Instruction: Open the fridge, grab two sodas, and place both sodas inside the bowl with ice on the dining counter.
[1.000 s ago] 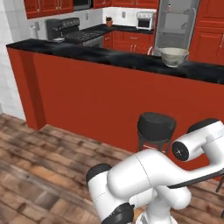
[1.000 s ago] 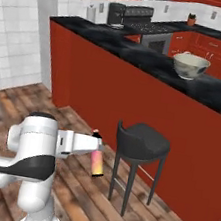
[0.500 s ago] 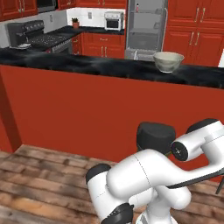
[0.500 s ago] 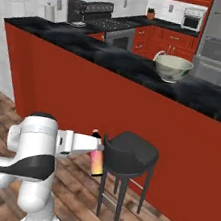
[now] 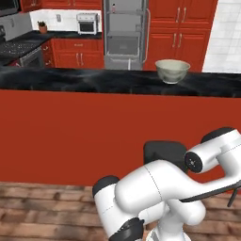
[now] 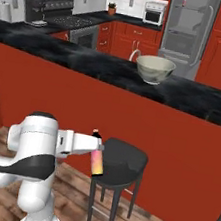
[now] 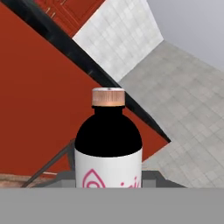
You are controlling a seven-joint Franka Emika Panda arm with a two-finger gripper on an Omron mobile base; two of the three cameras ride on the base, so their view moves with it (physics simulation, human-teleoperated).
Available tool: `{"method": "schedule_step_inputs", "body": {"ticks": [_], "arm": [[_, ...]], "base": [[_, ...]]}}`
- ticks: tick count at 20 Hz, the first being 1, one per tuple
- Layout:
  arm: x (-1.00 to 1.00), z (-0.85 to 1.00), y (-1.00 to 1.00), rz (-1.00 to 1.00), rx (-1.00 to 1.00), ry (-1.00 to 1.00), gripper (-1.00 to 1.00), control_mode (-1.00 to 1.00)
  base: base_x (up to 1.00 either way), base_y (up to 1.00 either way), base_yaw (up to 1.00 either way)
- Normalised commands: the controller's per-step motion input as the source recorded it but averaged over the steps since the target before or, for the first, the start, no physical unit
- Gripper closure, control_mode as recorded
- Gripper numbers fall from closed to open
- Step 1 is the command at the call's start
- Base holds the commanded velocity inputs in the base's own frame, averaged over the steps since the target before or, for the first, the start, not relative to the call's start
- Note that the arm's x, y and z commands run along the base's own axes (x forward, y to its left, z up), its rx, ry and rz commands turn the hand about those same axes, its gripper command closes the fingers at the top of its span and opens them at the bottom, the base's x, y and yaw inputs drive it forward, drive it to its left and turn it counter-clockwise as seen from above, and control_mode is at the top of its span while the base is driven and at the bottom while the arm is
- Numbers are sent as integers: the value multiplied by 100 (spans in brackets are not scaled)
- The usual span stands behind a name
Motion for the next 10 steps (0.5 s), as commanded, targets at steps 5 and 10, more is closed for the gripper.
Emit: {"method": "schedule_step_inputs", "body": {"ticks": [5, 10], "arm": [[0, 0, 0, 0, 0, 0, 100, 100], [0, 0, 0, 0, 0, 0, 100, 100]], "base": [[53, 31, -36], [54, 33, -31]]}}
